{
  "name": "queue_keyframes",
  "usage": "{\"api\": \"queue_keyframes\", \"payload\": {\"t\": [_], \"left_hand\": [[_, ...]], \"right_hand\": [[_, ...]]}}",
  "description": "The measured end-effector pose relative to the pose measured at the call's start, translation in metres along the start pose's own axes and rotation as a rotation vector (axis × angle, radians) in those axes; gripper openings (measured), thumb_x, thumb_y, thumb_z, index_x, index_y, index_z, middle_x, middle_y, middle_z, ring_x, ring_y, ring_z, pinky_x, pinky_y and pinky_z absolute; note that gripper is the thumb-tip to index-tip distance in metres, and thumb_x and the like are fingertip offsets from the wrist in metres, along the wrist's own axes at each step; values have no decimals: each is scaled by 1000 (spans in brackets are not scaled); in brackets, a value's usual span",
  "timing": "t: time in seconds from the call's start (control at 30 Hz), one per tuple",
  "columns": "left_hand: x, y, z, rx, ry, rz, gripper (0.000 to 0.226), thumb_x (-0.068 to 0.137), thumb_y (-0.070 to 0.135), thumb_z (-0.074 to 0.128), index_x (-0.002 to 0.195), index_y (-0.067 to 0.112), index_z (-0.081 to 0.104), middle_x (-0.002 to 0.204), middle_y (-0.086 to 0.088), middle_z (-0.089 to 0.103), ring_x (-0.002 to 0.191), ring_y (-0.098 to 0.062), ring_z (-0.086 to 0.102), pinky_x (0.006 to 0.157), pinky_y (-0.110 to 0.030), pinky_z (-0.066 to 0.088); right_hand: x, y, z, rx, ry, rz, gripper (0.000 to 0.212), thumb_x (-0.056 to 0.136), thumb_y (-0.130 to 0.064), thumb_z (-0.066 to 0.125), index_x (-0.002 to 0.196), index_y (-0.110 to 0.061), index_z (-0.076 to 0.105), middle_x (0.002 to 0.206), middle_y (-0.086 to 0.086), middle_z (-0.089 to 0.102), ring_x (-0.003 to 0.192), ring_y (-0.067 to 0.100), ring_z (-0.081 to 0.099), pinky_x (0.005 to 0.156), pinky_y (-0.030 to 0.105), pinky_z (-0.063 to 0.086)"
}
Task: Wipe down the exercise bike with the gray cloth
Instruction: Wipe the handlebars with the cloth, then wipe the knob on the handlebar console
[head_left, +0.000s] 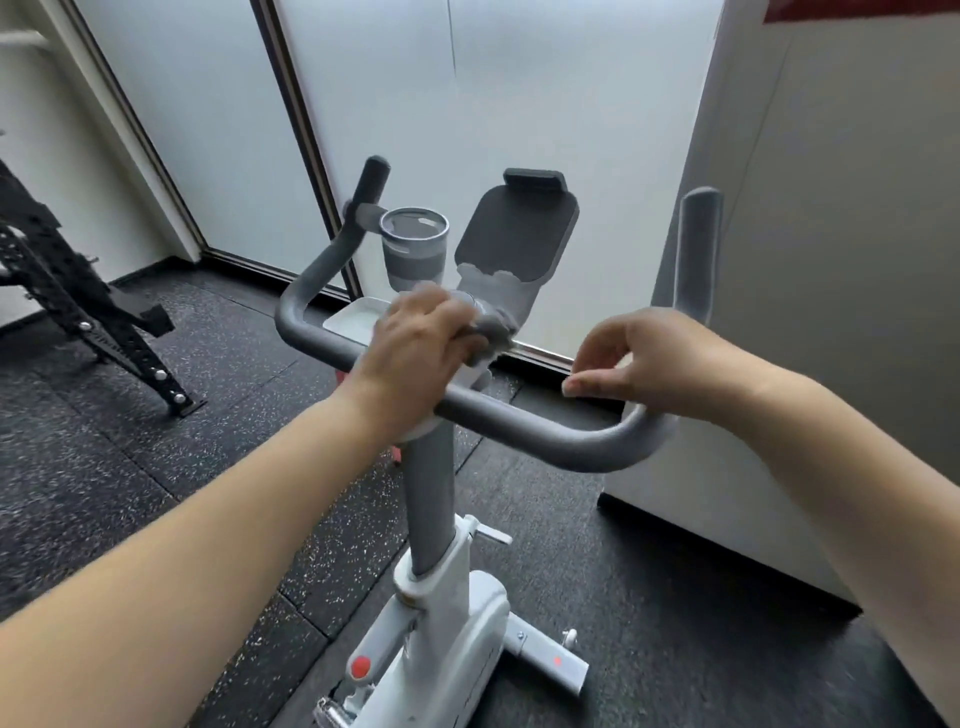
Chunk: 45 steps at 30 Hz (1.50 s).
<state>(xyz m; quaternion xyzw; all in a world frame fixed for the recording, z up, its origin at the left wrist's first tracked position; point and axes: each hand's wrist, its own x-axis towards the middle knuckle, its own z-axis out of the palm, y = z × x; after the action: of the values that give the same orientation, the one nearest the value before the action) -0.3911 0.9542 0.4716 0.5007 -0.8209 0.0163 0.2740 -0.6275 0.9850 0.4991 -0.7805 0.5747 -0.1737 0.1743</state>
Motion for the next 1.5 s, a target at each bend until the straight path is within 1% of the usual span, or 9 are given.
{"api": "queue_keyframes", "payload": {"t": [0.2,0.4,0.53,0.6,0.7,0.8,1.03,1.23,1.5], "left_hand": [[-33,-36,16,174,-164,-52,59,85,60,16,132,45,47,150,4,35,140,-25,25,113,-57,16],[-10,-96,-9,-328,-179,-191,36,91,41,39,119,32,61,123,6,57,125,-20,46,109,-32,31],[5,-71,-30,-727,54,-309,26,100,18,40,100,30,64,87,5,70,81,-22,62,69,-15,50],[-3,-59,-21,-627,27,-204,22,94,34,46,97,46,64,110,5,56,100,-5,57,95,-19,44],[-23,-70,4,-281,-129,-45,32,84,46,47,107,40,68,118,8,42,116,-13,47,108,-34,33],[-18,-94,0,-347,-110,-132,26,87,32,53,109,33,68,112,8,48,113,-14,49,108,-37,35],[-3,-95,-9,-472,38,-219,24,90,15,58,107,27,70,124,4,37,116,-1,45,107,-9,27],[-7,-99,-6,-337,-188,31,31,82,42,55,109,34,68,120,13,54,114,2,47,102,-9,28],[45,-101,-1,-632,91,-136,30,87,24,55,115,35,58,118,1,59,112,-10,56,102,-35,43]], "right_hand": [[69,-19,29,150,122,-78,34,73,-36,76,104,-26,67,108,-5,68,99,12,62,90,26,48],[113,-24,46,154,82,-89,64,70,-37,79,127,-28,52,130,-3,53,119,11,50,97,18,33],[129,-30,52,224,-11,-75,88,64,-38,82,139,-29,38,139,-3,49,129,9,43,109,22,29],[135,-30,57,215,-53,-68,95,62,-38,83,142,-30,32,140,-1,48,132,11,40,113,29,28],[141,-28,57,232,-97,-62,96,64,-33,83,143,-29,30,142,1,46,132,12,41,112,28,29],[143,-26,54,336,-137,-26,96,64,-29,84,143,-30,31,141,-3,48,126,4,44,108,20,31],[146,-26,57,355,-122,8,83,64,-33,84,136,-28,43,140,-5,45,130,9,43,106,18,30],[147,-25,61,364,-95,14,72,61,-39,84,125,-36,52,126,-10,54,117,4,51,98,14,36],[148,-26,63,380,-55,14,70,58,-38,86,121,-35,55,119,-8,56,115,4,52,101,19,39]]}}
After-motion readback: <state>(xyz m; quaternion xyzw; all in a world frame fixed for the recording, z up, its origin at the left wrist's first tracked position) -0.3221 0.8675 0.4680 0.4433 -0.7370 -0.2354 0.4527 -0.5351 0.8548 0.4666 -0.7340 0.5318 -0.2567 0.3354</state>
